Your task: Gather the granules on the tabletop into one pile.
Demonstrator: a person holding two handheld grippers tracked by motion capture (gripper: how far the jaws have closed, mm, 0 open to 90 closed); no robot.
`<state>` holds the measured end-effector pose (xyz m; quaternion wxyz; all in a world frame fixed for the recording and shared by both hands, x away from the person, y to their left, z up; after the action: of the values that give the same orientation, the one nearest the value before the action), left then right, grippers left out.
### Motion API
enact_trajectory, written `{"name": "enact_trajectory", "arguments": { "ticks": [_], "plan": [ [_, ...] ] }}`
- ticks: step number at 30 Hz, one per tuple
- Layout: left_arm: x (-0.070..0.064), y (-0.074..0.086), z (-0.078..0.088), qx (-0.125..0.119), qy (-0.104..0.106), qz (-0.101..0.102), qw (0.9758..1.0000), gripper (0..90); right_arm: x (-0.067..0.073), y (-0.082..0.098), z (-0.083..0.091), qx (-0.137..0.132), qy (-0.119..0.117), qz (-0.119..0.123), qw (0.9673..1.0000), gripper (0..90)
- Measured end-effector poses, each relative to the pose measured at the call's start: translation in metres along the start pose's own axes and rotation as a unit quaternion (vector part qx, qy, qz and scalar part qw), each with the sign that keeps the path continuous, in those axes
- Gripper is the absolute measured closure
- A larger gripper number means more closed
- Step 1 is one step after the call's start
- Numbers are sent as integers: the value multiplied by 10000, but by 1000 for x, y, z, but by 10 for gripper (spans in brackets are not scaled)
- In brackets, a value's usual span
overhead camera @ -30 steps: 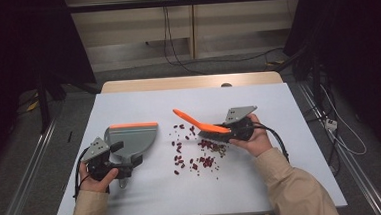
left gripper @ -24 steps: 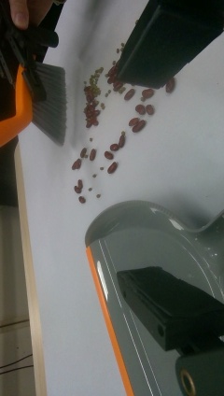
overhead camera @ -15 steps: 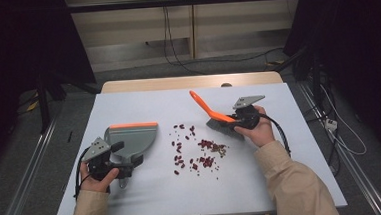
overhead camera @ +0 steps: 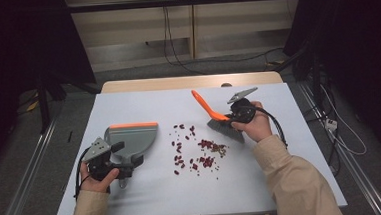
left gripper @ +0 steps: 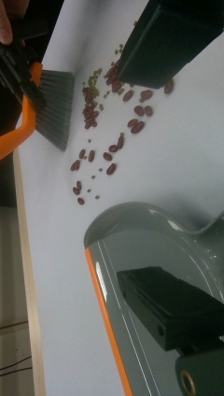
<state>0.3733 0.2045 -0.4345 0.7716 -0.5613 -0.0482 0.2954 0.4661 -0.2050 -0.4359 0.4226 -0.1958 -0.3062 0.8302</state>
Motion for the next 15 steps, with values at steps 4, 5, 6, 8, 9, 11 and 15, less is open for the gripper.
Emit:
{"name": "enact_trajectory", "arguments": {
  "ticks": [4,5,6,8,9,11,15],
  "plan": [
    [0,0,-1,16,-12,6,10000,54,-3,2,2,74,18,-54,10000,710],
    [0,0,-1,16,-14,7,10000,54,-3,2,2,102,40,-71,9999,711],
    [0,0,-1,3,-1,9,10000,54,-3,2,2,129,76,-72,9999,713],
    [0,0,-1,10,-5,-11,10000,54,-3,1,2,111,114,-109,9998,714],
    [0,0,-1,7,-4,-10,10000,54,-2,1,2,97,113,-145,9998,714],
    [0,0,0,0,-5,-6,10000,54,-3,0,2,-35,85,-233,9997,714],
    [0,0,-1,-15,-18,27,10000,54,-6,-10,0,-514,19,-287,9983,714]
  ]
}}
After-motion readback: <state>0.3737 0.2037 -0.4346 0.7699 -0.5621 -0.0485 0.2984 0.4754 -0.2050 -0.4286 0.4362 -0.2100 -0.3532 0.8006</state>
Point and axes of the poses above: each handheld gripper's, and its own axes: z roughly backward along the jaws, y roughly out of its underside, x roughly to its left, the point moved 3 cm from there along -z, roughly forward along the jaws, and after that the axes turned 13 degrees about y, right-handed, at the moved point
